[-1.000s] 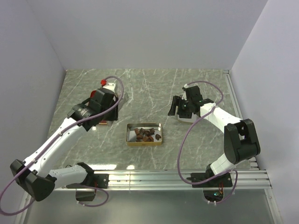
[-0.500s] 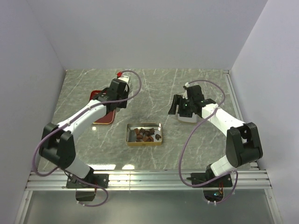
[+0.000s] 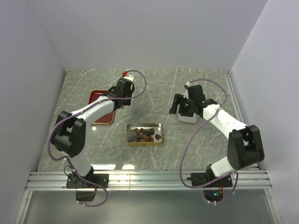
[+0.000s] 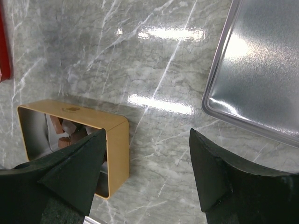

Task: Pack the chocolate

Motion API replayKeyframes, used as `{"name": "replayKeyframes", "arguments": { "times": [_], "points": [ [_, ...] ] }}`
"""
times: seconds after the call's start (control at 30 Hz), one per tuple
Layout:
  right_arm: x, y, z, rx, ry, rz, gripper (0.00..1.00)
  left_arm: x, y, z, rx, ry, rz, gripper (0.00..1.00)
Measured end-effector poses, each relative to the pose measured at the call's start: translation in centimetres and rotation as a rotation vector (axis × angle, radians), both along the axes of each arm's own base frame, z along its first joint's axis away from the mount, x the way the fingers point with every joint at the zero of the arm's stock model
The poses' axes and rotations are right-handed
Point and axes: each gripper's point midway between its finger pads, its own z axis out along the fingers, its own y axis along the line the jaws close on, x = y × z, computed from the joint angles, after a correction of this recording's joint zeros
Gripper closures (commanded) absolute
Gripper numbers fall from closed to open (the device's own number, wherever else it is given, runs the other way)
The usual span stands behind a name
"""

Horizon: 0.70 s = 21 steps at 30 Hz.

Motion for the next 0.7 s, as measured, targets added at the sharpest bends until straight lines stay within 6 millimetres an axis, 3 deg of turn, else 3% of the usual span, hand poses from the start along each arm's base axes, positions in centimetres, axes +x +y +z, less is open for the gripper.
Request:
{"name": "replayKeyframes", "arguments": {
  "times": [0.33, 0.57, 0.7],
  "points": [
    [-0.4, -0.3, 0.6, -0.007, -0.001, -0.006, 0.21, 1.6, -0.6, -6.4, 0.072, 0.115, 0.016, 0.61],
    [-1.0, -1.0, 2.7, -0.013, -0.049, -0.025, 0.21, 2.5, -0.8, -9.3, 0.103, 0.174, 0.04, 0.6],
    [-1.0, -1.4, 3.3, -0.009, -0.061, -0.045, 0.21, 3.4, -1.1, -9.5, 0.112, 0.178, 0.058, 0.53]
  ]
}}
